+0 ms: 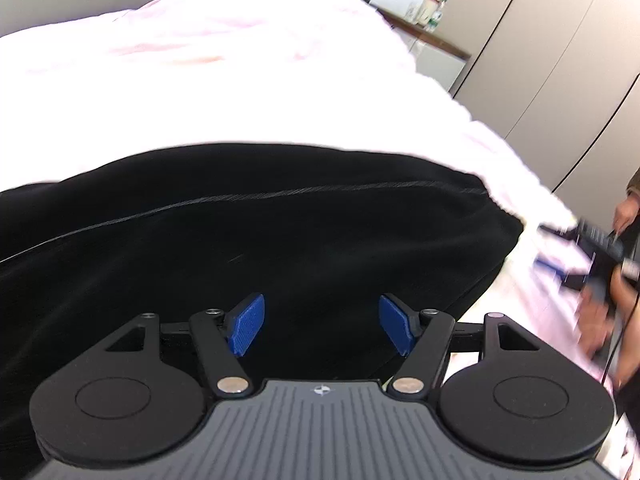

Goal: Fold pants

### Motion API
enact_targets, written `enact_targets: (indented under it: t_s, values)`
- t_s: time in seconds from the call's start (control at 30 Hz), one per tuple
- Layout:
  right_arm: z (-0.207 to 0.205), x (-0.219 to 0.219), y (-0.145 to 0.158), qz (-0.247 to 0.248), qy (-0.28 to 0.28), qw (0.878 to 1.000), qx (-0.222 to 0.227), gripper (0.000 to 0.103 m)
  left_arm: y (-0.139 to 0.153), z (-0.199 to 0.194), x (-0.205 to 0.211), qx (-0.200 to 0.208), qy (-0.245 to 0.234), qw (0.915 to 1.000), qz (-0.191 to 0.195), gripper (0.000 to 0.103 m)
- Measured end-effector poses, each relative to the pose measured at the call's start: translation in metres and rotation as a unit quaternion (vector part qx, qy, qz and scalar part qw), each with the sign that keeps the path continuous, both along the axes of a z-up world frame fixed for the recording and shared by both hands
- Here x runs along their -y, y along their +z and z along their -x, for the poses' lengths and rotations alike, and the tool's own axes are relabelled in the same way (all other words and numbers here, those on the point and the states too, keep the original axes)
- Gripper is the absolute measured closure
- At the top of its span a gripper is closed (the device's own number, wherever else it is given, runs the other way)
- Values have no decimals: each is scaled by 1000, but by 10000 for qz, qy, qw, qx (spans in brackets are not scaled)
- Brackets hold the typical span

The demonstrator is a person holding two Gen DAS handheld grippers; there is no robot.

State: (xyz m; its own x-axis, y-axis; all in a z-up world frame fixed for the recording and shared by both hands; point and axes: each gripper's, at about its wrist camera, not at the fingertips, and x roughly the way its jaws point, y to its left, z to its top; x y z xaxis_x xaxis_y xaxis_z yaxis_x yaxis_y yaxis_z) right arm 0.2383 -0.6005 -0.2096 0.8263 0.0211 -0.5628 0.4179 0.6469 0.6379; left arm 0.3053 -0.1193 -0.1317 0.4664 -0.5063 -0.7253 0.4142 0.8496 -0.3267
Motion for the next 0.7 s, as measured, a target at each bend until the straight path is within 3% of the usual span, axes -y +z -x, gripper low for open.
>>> enact_targets:
  t_s: [0.17,0.33,0.4,0.57,0.6,0.63,0.7]
  values:
    - [15,-26,-21,-406,105,9991,93,25,0,-5,58,129,-204,9997,29,26]
    - [-4,-34,-37,-1042,-207,9939,292,22,-3,-19,107,160,-312,9994,22,26]
    - [-13,-32,-45,-1310,-381,9902,295,21,-4,-24,117,185,-180,9996,-72,26]
    - [-39,-28,-52,-1233,-482,9911,158,21,-13,-29,114,197,133,9996,-147,26]
    - [-43,-28,-52,-1222,-424,9915,156,25,-14,-30,110,207,202,9993,-241,26]
    - [-46,-27,-52,-1184,-380,9922,109,46,-17,-32,108,189,299,9987,-367,26]
    - [-48,-25,-56,-1223,-296,9921,30,66,-24,-40,107,-5,446,9976,-538,27]
